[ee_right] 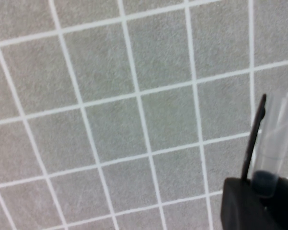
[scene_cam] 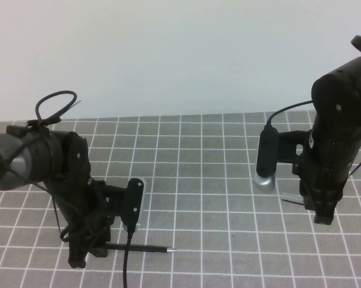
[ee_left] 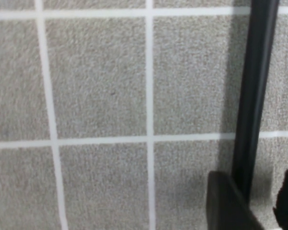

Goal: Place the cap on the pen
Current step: 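Pick up the pen and its cap, cap the pen, and set it down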

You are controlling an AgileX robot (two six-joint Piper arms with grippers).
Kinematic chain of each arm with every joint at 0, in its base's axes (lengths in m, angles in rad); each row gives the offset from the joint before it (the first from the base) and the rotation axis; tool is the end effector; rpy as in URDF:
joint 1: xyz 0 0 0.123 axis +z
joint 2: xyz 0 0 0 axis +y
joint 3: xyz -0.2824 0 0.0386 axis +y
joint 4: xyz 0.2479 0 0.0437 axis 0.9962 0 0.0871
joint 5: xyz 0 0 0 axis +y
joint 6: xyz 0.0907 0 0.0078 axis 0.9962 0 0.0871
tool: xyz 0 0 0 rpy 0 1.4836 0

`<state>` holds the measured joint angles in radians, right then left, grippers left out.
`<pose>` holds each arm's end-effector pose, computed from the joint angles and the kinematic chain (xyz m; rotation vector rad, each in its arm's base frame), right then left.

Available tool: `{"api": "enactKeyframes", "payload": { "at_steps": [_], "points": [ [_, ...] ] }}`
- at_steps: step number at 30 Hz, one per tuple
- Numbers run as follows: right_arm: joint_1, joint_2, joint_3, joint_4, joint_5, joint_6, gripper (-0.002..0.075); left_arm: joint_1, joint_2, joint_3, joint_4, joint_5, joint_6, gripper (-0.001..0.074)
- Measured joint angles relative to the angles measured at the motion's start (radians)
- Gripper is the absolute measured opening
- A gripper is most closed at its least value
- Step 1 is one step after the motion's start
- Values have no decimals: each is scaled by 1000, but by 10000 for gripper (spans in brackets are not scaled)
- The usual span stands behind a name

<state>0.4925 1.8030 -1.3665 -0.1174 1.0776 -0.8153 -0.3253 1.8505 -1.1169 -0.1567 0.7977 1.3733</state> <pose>0.3206 0.1614 0.2341 -1.8884 2.3449 -0.1946 0.3192 -0.1184 0.1606 2.1281 2.0748 -0.0591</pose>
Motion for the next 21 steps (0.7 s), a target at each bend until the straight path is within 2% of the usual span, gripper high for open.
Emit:
{"api": "enactKeyframes", "payload": {
  "at_steps": [5, 10, 14, 21],
  "points": [
    [0, 0, 0, 0, -2, 3, -3, 0, 12, 0, 0, 0, 19, 161],
    [0, 0, 0, 0, -8, 0, -3, 0, 15, 0, 4, -20, 19, 134],
    [0, 0, 0, 0, -6, 0, -3, 0, 10, 0, 8, -27, 3, 51],
    [0, 0, 0, -2, 118, 7, -3, 0, -61, 0, 56, -53, -17, 46]
  ]
}}
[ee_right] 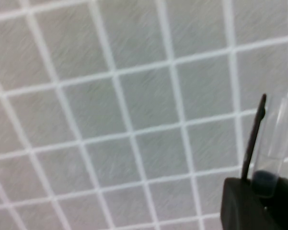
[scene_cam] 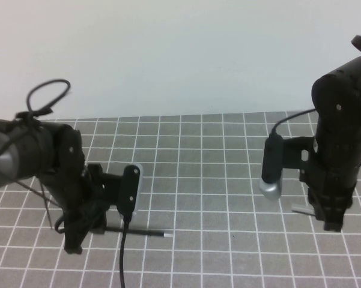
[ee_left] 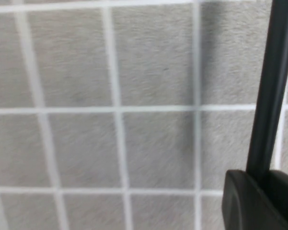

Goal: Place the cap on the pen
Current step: 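Pick up the pen and its cap, cap the pen, and set it down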

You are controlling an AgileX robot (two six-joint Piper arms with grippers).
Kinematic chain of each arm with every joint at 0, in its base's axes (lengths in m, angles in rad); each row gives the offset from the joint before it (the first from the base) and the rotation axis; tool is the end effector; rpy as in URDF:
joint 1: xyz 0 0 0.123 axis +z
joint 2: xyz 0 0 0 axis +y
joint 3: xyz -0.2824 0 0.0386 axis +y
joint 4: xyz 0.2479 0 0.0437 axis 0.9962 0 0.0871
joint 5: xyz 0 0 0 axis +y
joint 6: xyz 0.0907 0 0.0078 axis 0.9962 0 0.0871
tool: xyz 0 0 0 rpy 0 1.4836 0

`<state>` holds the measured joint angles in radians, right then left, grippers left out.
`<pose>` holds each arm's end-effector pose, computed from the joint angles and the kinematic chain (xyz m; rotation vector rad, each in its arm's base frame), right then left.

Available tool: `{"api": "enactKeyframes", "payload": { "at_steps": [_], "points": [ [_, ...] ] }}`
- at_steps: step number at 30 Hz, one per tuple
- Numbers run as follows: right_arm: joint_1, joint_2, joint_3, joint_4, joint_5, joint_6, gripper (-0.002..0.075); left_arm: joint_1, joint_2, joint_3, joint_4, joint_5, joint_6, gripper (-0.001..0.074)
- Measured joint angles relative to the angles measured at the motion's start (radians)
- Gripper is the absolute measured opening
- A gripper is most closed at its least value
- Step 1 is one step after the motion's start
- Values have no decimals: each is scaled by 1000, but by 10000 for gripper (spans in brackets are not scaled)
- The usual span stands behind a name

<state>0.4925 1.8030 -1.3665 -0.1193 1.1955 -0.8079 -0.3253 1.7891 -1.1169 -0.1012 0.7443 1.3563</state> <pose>0.3115 0.1557 0.2333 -1.9460 2.4494 -0.1789 0.3219 -0.1152 0.1820 2.0906 1.9993 0.0753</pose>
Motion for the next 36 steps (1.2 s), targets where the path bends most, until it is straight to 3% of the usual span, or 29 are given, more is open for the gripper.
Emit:
{"api": "enactKeyframes", "payload": {
  "at_steps": [5, 10, 18, 29, 36],
  "points": [
    [0, -19, 0, -10, 11, 7, -3, 0, -71, 0, -9, -9, -8, 46],
    [0, -52, -8, -164, -69, 138, -3, 0, -119, 0, -74, 9, -53, 46],
    [-6, -52, -38, 99, 114, -82, -4, -75, -213, 0, -4, 33, -56, 46],
    [-6, -52, -38, 266, 114, -78, -4, -186, -368, 7, 148, -17, -161, 46],
    [-6, -52, -38, 263, 114, -56, -4, -188, -513, 212, 284, -209, -174, 46]
  ]
}}
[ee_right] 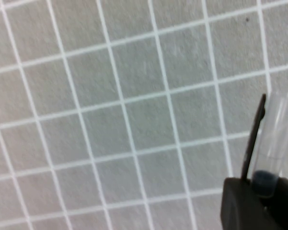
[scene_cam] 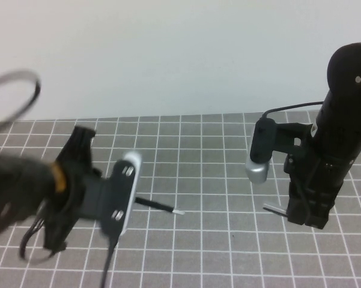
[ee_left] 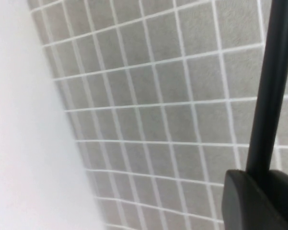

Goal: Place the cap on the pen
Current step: 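Pick up the pen and its cap, cap the pen, and set it down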

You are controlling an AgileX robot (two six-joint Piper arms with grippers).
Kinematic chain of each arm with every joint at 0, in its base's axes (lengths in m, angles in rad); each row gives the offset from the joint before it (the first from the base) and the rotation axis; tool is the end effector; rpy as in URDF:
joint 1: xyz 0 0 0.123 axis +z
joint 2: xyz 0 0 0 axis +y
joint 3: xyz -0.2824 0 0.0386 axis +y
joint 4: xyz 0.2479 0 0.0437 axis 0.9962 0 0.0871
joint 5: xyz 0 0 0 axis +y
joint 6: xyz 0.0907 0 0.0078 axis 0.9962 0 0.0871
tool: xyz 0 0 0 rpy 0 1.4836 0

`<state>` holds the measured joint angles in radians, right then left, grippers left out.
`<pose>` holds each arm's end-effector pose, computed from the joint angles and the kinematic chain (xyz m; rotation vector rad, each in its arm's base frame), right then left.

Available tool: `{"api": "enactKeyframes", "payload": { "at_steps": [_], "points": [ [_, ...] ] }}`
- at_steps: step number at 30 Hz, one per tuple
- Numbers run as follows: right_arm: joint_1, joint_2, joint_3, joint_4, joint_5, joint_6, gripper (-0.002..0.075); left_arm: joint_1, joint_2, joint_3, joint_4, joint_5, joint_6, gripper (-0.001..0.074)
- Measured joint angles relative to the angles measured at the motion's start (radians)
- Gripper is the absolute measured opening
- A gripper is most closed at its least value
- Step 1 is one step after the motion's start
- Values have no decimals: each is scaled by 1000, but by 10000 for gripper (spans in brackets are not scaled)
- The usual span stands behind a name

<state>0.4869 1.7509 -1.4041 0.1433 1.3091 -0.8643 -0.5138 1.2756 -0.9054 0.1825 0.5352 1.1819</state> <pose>0.2918 0.1687 0.2606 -1.8975 2.4596 0.2109 0.2341 -0.1224 0.2897 1.9204 1.4989 0.4937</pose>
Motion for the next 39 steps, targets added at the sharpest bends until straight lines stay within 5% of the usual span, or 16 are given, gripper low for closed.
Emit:
{"api": "enactKeyframes", "payload": {
  "at_steps": [5, 10, 23, 39],
  "points": [
    [0, 0, 0, -84, 0, 85, -4, 0, -108, 188, 54, -252, -4, 46],
    [2, 0, 0, 83, 0, 107, -4, 0, -175, 290, 55, -459, -16, 45],
    [22, -11, 219, 106, 2, 97, -4, 0, -177, 318, 59, -708, 50, 45],
    [22, -126, 130, 233, 2, 25, -4, 0, -177, 443, 90, -838, 41, 45]
  ]
}}
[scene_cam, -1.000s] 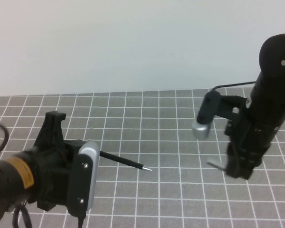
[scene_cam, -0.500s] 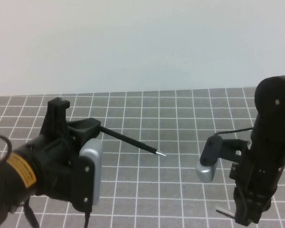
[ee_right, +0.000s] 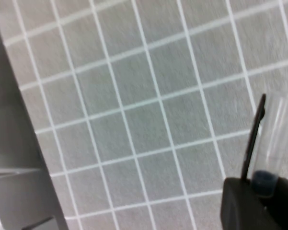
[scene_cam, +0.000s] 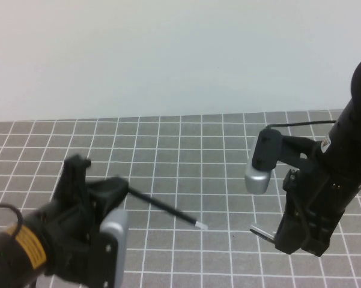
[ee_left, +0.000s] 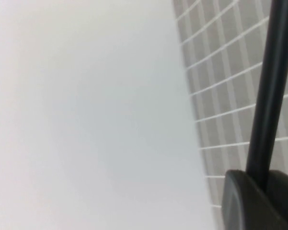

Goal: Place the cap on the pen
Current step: 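Pick up the pen and its cap, cap the pen, and set it down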

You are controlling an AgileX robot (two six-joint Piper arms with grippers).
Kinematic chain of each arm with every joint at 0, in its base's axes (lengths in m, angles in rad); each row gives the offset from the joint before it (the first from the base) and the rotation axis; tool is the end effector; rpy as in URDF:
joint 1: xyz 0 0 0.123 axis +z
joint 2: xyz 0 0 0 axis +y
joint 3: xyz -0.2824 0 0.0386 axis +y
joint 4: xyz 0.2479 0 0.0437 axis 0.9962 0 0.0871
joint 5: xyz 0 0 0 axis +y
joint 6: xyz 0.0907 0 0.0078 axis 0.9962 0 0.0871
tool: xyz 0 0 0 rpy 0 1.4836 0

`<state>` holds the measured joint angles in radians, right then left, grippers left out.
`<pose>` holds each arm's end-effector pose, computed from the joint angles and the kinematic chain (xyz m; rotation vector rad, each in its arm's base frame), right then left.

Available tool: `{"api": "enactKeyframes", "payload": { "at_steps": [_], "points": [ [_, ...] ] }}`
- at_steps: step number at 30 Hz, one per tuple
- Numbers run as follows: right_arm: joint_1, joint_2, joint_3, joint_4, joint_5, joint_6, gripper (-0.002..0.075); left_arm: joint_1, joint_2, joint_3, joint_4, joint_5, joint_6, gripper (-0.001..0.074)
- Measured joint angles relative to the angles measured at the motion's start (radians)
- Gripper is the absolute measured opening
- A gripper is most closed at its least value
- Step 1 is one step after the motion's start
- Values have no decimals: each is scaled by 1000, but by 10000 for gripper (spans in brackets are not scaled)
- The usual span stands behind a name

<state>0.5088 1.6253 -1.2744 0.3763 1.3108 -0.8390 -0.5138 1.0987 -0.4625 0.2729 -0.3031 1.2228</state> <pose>0.2488 0.1758 0.2736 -1.7756 2.4629 0.5510 0.1872 -0.1140 0.2568 1.6027 0.9627 0.6056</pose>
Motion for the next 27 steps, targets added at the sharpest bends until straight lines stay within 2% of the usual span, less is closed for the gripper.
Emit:
{"api": "enactKeyframes", "payload": {
  "at_steps": [8, 13, 22, 27],
  "points": [
    [2, -39, 0, 60, 0, 9, -4, 0, 0, 47, 0, -49, 0, 45],
    [53, -21, 0, 7, 0, 31, -4, 0, 0, 47, 0, -55, 0, 45],
    [119, -14, 0, 11, 0, 72, -4, -2, 0, 41, 6, -53, 0, 45],
    [119, -14, 0, 6, 0, 72, -4, -70, 0, 41, 6, -23, 22, 45]
  ]
}}
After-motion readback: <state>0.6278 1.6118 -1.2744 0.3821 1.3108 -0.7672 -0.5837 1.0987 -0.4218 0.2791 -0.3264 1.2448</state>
